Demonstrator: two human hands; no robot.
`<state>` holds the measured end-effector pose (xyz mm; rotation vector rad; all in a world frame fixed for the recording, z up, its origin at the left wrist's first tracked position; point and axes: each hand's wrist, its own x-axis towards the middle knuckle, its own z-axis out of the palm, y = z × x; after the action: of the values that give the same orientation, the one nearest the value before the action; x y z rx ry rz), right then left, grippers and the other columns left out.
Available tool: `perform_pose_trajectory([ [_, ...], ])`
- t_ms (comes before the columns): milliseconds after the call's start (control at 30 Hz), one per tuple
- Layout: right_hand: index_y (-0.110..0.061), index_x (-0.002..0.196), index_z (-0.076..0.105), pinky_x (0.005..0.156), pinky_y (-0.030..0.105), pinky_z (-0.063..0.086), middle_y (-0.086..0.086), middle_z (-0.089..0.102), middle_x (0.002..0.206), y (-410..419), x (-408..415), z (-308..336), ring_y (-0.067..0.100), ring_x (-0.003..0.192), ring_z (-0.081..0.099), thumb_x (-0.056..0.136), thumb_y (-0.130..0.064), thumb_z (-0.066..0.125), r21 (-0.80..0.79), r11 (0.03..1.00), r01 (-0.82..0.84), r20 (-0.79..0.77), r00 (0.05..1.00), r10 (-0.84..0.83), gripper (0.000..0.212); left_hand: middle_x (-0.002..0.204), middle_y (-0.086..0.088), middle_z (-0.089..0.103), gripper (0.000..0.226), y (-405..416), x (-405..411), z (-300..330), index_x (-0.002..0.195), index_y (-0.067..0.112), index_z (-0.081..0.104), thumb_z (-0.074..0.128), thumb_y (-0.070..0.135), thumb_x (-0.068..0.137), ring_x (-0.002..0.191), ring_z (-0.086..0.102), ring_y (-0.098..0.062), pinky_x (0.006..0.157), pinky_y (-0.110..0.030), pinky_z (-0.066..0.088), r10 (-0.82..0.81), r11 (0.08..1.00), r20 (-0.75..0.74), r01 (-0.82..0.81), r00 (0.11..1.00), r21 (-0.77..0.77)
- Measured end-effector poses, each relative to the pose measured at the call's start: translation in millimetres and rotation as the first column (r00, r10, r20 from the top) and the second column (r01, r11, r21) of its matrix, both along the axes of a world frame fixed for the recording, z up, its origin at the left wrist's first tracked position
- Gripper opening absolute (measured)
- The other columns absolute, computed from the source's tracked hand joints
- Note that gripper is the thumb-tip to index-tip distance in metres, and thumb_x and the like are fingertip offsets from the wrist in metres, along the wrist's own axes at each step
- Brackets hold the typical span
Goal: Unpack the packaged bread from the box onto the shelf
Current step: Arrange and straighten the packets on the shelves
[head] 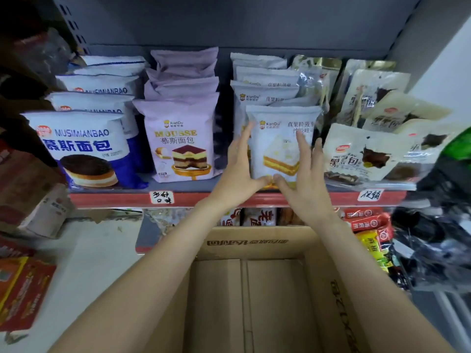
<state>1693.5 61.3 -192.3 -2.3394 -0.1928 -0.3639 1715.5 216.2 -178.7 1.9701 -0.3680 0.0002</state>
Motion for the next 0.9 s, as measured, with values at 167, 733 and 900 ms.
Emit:
perform_pose_trajectory([
  [167,-0.028,0.150,-0.002,0.096,0.020,0.022,0.011,0.009,0.157,-3,25,9,0.022,0.138,0.014,0.086,-0.015,0.063,0.200,0.979,0.036,-0.105,0.994,-0.016,0.092,0.155,-0.005,0.014,0.122,-24,27,-14,0.145,0.024,-0.016,0.069,-0.017,0.067,0.132,0.034,-0.015,0.086,-0.010,0.046,0.025,0.994,-0.076,-0.033,0.997,-0.107],
  [733,-0.031,0.149,-0.001,0.111,0.031,0.032,-0.010,0.012,0.155,0,40,-6,-0.010,0.134,0.019,0.085,-0.018,0.067,0.478,0.872,-0.101,-0.075,0.985,0.155,0.095,0.157,0.004,0.014,0.121,-18,24,-25,0.144,0.043,-0.014,0.079,0.032,0.067,0.144,0.020,-0.012,0.114,-0.050,0.026,0.225,0.966,0.041,-0.217,0.974,-0.137],
  [900,-0.032,0.149,-0.002,0.103,0.035,0.043,-0.009,0.030,0.153,-2,47,-15,0.004,0.130,0.041,0.089,-0.012,0.060,0.477,0.874,-0.097,-0.061,0.988,0.142,0.089,0.158,-0.001,0.003,0.125,-20,30,-28,0.148,0.029,-0.013,0.078,0.018,0.064,0.146,0.008,-0.010,0.118,-0.046,0.020,0.193,0.981,0.124,-0.188,0.973,-0.050],
])
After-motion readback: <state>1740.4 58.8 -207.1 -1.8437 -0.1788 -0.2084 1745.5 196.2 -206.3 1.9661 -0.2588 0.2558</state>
